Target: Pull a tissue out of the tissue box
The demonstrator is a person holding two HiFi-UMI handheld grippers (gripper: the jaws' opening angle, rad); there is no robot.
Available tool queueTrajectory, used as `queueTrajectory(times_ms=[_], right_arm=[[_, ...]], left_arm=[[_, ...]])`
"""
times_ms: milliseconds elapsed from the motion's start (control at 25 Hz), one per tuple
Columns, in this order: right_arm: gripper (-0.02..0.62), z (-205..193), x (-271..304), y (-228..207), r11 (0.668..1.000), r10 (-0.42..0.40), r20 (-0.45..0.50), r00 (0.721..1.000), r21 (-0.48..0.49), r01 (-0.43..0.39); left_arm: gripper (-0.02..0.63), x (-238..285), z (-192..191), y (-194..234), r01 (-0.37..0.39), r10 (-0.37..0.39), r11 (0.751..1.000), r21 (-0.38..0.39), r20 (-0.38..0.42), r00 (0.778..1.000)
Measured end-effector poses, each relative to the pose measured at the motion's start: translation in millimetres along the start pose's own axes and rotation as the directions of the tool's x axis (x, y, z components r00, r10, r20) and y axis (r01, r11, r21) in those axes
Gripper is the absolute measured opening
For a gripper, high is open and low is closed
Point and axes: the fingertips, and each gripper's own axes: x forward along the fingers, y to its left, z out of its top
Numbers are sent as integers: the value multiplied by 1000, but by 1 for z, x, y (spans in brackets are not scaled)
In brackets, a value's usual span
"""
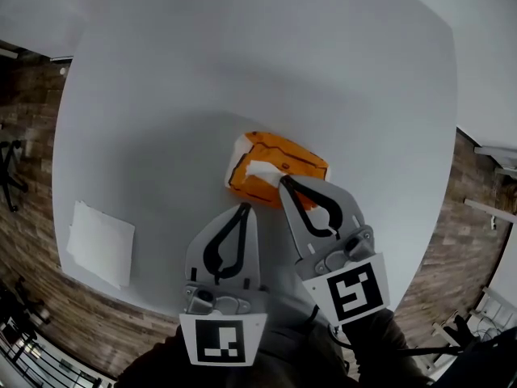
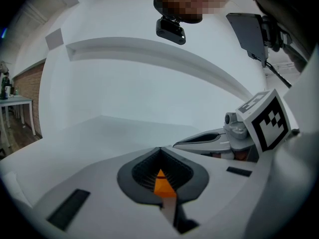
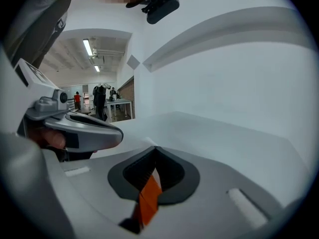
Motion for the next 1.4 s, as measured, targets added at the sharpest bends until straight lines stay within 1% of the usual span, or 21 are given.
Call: queueTrajectory(times_ms=[160,240,440,600,760,1000,1160,1400], right_arm=[[3,3,-1,2,1000,12,16,1000,19,-13],[3,9,-5,3,1000,14,38,999,26,-15],[3,30,-18,8,1000,26,91,996,15,-27],[3,45,-28,12,999,29,135,990,12,-31],[3,62,-39,20,1000,26,176,984,-7,-25],[3,85,-56,24,999,25,228,973,-28,-19],[3,99,-69,29,999,25,259,966,-45,-13],[3,127,-89,46,997,42,303,952,-74,-20]], left_arm=[[0,5,-3,-2,14,-14,1000,-1,-5,1000],[0,8,-5,-3,21,-21,1000,4,-7,1000],[0,18,-10,-7,42,-42,999,13,-30,999],[0,22,-12,-8,55,-54,998,24,-33,998],[0,19,-14,-5,52,-52,998,20,-31,998],[0,12,2,-10,43,-43,998,36,-1,999],[0,-1,18,-15,32,-33,999,41,34,999],[0,-40,43,-18,-3,3,1000,-6,91,996]])
